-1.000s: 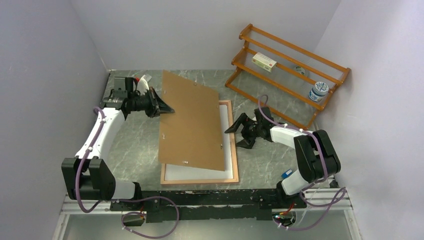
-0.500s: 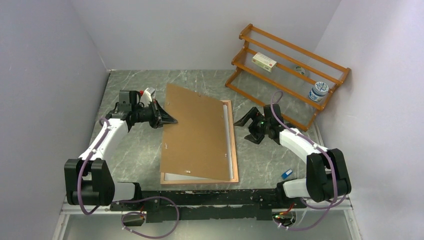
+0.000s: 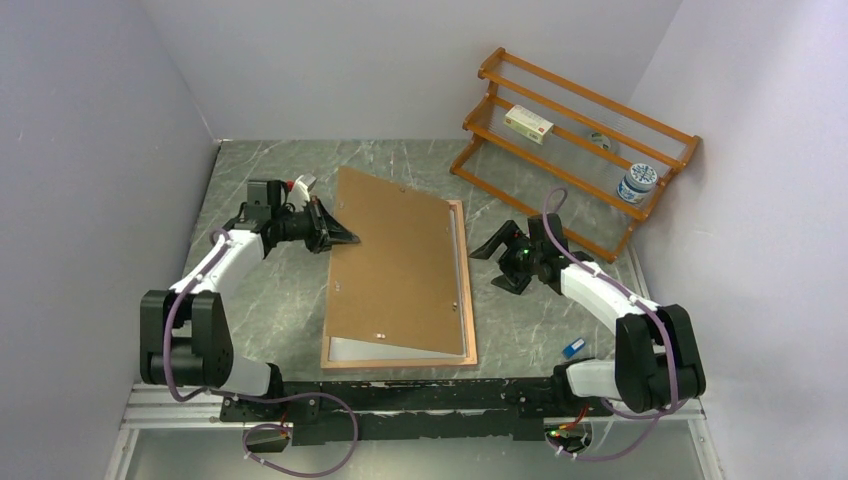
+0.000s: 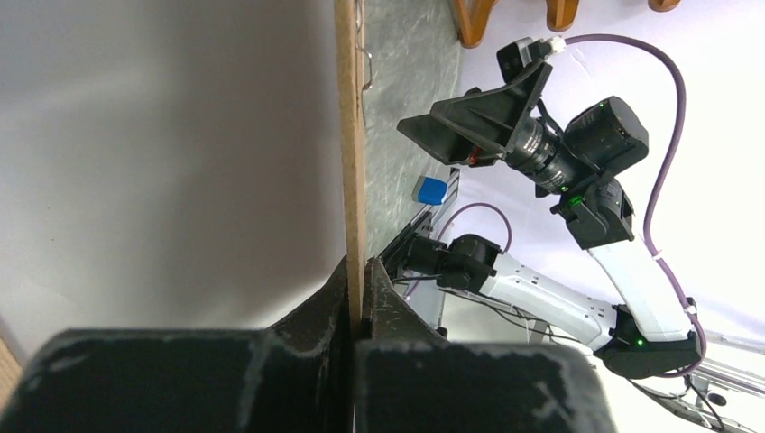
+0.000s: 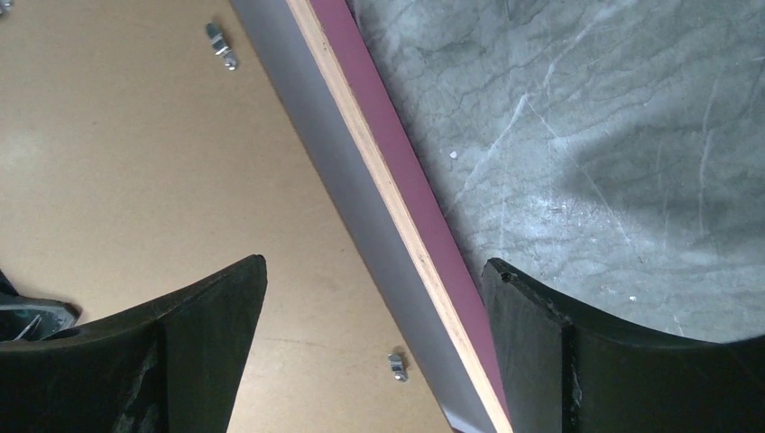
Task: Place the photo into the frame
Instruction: Place the photo frame item in the photo frame.
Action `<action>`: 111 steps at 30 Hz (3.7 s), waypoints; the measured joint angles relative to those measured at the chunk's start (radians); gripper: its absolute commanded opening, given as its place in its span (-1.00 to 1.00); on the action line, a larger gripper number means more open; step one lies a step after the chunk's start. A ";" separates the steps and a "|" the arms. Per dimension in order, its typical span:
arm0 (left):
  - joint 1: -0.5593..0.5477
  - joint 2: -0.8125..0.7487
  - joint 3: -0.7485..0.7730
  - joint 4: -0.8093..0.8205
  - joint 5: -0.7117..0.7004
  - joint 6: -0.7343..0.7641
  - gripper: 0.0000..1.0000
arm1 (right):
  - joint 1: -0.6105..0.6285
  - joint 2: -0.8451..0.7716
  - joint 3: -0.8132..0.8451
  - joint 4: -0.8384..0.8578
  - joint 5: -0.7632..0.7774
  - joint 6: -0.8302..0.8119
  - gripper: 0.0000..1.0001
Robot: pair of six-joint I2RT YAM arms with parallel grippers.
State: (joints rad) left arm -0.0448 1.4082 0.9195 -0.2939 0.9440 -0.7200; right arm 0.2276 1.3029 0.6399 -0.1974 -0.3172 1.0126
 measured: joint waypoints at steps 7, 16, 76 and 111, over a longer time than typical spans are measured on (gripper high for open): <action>-0.032 0.043 -0.020 0.043 -0.002 -0.014 -0.95 | 0.000 -0.011 -0.012 -0.008 0.002 -0.002 0.83; -0.047 0.079 -0.061 0.106 -0.018 -0.027 -0.95 | -0.002 -0.011 -0.013 -0.011 0.002 -0.007 0.83; -0.063 0.095 -0.147 0.387 -0.064 -0.106 -0.85 | -0.002 0.108 -0.039 0.038 -0.034 -0.040 0.80; -0.102 0.243 0.124 -0.139 -0.160 0.142 0.87 | -0.008 0.140 -0.032 0.068 -0.078 -0.040 0.78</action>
State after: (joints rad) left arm -0.1471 1.6516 1.0439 -0.4332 0.7837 -0.5777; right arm 0.2192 1.4433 0.6075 -0.1291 -0.3954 0.9726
